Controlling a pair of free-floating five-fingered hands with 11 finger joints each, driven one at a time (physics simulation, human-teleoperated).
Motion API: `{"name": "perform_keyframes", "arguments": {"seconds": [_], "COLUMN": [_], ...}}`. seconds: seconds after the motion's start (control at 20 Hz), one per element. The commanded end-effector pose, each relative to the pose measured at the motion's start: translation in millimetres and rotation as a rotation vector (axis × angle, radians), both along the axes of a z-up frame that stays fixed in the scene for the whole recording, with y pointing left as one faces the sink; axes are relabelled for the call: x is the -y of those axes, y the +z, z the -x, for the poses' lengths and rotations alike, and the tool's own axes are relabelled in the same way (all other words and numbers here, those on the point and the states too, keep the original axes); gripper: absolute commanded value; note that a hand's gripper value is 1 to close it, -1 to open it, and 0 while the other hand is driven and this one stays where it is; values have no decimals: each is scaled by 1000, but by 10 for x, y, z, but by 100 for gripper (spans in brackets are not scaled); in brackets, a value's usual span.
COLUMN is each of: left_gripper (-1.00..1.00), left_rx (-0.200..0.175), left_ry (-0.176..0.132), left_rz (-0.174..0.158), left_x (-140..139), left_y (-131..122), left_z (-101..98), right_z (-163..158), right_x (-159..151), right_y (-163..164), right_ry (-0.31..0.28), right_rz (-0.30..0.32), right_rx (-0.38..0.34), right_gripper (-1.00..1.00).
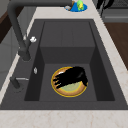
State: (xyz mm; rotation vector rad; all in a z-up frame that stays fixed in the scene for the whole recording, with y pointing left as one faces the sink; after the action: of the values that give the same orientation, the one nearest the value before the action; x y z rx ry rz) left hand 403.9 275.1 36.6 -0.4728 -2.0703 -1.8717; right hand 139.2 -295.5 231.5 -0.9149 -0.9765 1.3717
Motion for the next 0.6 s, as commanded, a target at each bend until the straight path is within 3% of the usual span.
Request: {"name": "perform_keyframes", "arguments": {"seconds": [0.0,0.05,0.25,0.55], "left_gripper": [-100,-100,-100,-100], "left_rx": [41,36,70,111], "left_ry": [-9,-6,-13,2], "left_rz": [35,30,26,16], "left_x": [-102,-128,-226,-271], "left_y": [180,181,222,221], "left_z": [25,53,129,298], "right_z": [0,0,0,0], "right_x": [0,0,0,0], "right_y": [0,0,0,0], "right_ry": [0,0,0,0], "right_rz": [0,0,0,0], "right_rx": [0,0,0,0], "right_gripper": [0,0,0,0]}}
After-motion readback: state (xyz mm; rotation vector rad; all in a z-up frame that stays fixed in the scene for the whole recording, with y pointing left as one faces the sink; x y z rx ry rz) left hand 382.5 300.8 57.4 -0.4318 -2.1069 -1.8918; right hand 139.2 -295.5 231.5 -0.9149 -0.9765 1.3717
